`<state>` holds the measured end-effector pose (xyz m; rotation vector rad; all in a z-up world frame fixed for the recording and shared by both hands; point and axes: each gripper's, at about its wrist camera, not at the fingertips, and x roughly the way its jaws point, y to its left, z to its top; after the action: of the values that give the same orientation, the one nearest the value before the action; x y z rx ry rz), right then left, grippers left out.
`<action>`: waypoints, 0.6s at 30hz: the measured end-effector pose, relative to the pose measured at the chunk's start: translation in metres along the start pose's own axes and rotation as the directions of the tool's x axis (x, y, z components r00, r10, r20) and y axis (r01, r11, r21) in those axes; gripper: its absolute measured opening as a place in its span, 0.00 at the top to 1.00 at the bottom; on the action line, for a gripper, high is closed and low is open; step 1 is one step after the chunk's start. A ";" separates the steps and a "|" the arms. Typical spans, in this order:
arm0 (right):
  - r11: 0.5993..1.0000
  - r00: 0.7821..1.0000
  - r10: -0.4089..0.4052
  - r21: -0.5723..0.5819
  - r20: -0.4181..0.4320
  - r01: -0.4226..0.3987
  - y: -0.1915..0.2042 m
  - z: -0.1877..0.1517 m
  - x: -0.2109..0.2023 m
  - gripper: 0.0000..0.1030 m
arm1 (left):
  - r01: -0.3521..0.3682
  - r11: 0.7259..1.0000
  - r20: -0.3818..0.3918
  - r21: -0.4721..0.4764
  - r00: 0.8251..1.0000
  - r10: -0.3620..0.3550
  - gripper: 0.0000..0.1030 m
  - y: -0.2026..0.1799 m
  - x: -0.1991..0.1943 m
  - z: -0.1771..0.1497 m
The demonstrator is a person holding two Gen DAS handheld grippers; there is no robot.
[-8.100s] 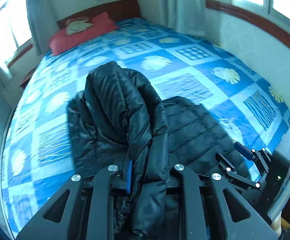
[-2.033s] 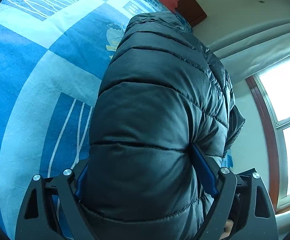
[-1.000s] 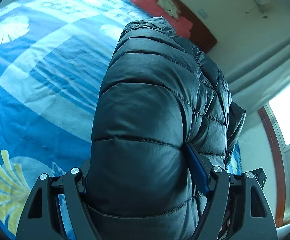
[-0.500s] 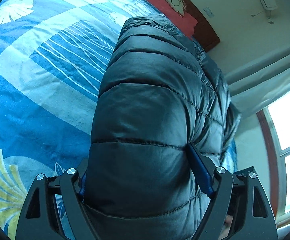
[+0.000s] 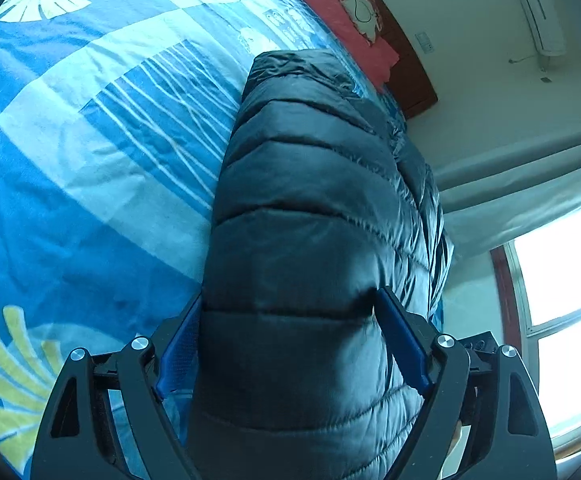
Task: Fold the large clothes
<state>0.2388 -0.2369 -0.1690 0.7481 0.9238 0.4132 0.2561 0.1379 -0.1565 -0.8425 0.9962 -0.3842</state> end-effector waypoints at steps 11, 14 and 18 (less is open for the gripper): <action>1.000 1.000 0.018 0.015 0.014 -0.019 -0.008 0.040 0.017 0.13 | 0.000 1.000 -0.005 0.009 1.000 0.000 0.16 -0.002 0.017 0.023; 0.995 0.998 0.066 0.072 0.019 -0.067 -0.017 0.054 0.024 0.13 | 0.004 1.000 -0.010 0.003 1.000 -0.004 0.15 -0.001 0.021 0.028; 0.993 0.995 0.095 0.079 -0.015 -0.093 -0.022 0.055 0.034 0.34 | -0.010 1.000 -0.002 0.023 1.000 0.010 0.16 -0.004 0.028 0.031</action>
<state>0.3036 -0.2528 -0.1832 0.8628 0.9287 0.4693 0.2967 0.1315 -0.1614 -0.8166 0.9964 -0.3873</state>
